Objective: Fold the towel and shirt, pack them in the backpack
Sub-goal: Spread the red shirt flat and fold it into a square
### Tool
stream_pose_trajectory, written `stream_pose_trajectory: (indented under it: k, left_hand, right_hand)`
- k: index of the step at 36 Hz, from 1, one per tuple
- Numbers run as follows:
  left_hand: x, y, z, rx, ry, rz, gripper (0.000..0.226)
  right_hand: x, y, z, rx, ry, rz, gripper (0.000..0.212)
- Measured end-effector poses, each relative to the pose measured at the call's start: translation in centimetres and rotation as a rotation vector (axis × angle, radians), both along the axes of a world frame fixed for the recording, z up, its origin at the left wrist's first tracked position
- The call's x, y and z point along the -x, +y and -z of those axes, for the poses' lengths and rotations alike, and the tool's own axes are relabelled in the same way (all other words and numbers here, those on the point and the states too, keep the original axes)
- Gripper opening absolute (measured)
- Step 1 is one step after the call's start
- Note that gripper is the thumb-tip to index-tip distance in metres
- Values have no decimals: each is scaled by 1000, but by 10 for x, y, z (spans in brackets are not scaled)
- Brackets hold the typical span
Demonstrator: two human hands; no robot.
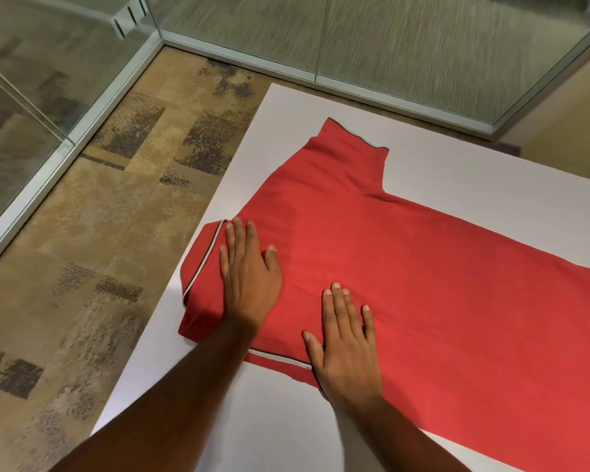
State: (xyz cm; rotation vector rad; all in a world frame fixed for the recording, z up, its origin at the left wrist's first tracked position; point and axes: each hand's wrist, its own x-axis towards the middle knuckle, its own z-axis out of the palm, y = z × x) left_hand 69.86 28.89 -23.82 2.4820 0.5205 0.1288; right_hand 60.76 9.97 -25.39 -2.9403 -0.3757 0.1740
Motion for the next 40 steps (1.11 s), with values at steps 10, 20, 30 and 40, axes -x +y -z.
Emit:
stream_pose_trajectory:
  k: [10, 20, 30, 40]
  left_hand:
    - [-56, -9, 20, -148, 47, 513, 60]
    - [-78, 17, 25, -278, 96, 381, 64]
    - [-103, -7, 11, -235, 181, 0, 75]
    - [-111, -147, 5, -212, -14, 828, 69]
  right_hand:
    - [-79, 2, -24, -220, -31, 98, 67]
    - [-140, -70, 3, -53, 71, 69, 74]
    - [-148, -145, -5, -49, 47, 294, 70]
    - [-133, -215, -8, -4, 105, 276, 68]
